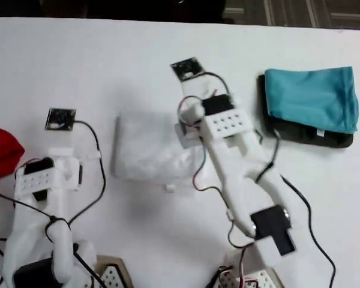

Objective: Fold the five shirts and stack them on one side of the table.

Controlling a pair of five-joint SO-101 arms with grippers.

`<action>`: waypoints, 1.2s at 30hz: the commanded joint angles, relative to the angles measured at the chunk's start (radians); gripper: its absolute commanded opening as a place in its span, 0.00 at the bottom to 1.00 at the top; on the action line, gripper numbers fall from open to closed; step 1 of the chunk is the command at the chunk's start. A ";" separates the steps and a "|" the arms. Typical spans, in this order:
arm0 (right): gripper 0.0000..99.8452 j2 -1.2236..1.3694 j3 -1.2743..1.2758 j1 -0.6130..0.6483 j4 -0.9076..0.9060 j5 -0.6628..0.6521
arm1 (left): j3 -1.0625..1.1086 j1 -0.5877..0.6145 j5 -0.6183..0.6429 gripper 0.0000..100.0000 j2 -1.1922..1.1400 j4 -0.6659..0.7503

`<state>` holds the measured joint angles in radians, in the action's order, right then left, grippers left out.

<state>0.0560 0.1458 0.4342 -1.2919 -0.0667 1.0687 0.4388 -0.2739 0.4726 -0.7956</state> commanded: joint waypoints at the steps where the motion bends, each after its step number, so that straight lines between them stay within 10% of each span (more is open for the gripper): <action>1: 0.27 0.068 -0.055 0.059 -0.015 0.066 | 0.039 0.008 -0.003 0.03 0.032 0.074; 36: 0.32 0.536 -0.261 0.012 0.031 0.181 | 0.101 0.008 -0.003 0.03 0.032 0.137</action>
<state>0.5363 -0.0736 0.4204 -1.2536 0.1204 1.1730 0.4404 -0.2739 0.4787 -0.6743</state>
